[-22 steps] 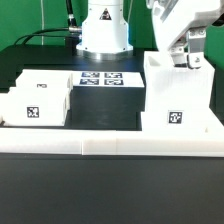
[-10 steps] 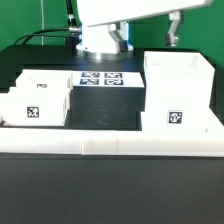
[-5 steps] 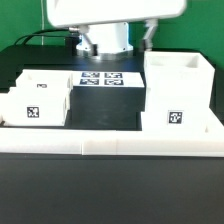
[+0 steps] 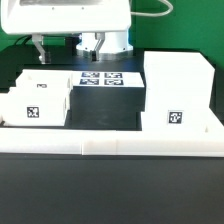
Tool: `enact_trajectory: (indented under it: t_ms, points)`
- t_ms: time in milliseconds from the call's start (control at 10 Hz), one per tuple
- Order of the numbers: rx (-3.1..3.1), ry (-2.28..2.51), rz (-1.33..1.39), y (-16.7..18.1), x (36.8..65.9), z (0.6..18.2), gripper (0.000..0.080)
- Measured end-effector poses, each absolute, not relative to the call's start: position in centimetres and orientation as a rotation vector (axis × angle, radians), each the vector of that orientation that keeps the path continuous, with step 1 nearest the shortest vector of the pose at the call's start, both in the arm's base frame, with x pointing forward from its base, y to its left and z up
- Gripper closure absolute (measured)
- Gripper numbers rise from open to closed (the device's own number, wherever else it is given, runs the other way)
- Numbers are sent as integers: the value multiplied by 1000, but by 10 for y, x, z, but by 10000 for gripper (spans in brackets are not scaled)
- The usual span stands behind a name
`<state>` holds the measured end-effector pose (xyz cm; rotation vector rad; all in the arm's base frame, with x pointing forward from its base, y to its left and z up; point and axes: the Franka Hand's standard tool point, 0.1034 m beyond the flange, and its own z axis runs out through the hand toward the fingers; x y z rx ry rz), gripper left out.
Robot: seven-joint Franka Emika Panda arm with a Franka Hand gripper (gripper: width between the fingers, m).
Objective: Assemble drawer
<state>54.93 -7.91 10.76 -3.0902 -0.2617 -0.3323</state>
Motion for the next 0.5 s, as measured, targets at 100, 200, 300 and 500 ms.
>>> enact_trajectory:
  t_ms: [100, 200, 300, 500]
  points:
    - [-3090, -265, -331, -78, 549, 107, 150]
    - [-3090, -263, -331, -79, 549, 107, 150]
    - [-3088, -245, -318, -79, 548, 106, 150]
    - [-3071, -139, -214, -83, 536, 93, 150]
